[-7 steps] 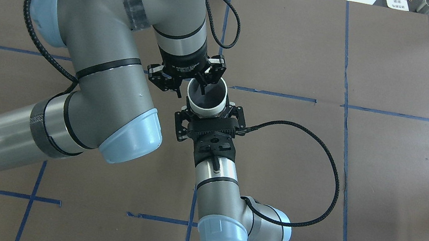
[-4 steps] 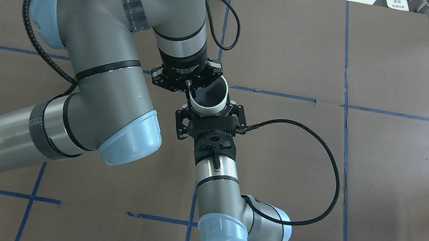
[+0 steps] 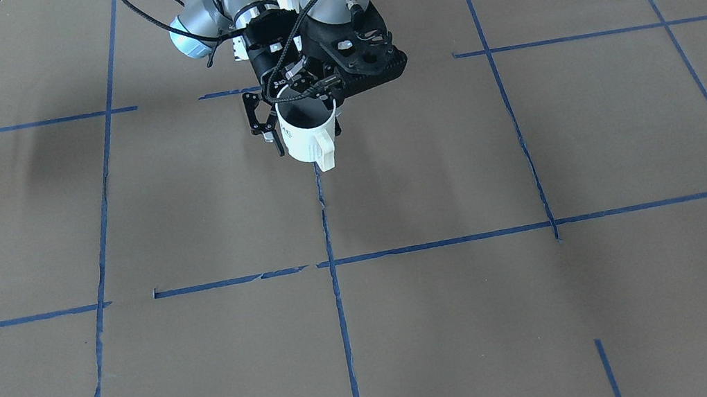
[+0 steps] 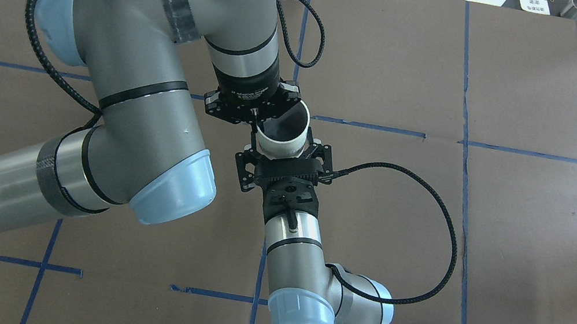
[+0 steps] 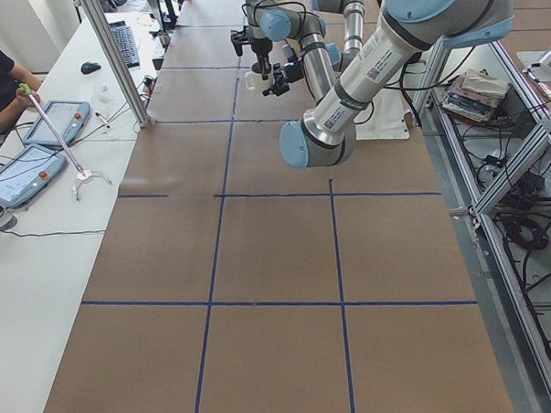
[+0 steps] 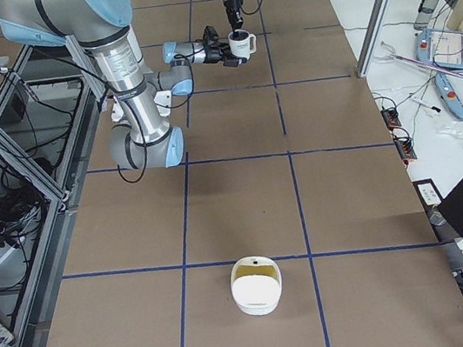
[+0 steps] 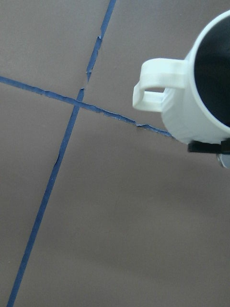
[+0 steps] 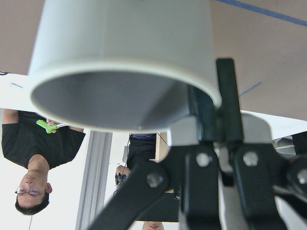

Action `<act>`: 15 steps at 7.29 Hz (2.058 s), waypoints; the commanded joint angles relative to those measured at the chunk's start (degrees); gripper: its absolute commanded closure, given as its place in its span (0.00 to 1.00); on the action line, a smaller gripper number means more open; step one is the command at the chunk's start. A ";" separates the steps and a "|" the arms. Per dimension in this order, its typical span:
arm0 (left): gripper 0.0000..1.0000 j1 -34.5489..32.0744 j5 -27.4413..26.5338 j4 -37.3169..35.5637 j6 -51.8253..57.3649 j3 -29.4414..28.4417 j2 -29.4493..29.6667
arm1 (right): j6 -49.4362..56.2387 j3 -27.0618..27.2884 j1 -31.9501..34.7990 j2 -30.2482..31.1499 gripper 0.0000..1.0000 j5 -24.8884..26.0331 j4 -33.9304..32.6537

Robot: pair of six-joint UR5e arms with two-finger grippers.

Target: Left arm hands cup to right arm to dump lemon

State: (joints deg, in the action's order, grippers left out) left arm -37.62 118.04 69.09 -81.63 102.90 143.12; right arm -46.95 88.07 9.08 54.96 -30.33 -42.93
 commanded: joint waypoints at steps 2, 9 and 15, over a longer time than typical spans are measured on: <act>1.00 -3.23 0.09 -0.37 0.07 8.07 -2.39 | -0.16 -0.35 -1.87 4.52 0.00 -0.69 0.47; 1.00 -12.28 -0.62 11.54 38.86 28.16 -49.46 | -0.52 18.26 13.81 26.57 0.00 -24.98 0.56; 1.00 -25.05 15.25 31.45 51.49 2.14 -54.42 | 1.49 20.56 46.77 31.07 0.00 -73.24 -8.47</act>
State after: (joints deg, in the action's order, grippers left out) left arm -61.92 128.38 99.48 -30.45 108.08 90.45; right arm -46.52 107.53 50.00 84.42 -95.32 -48.85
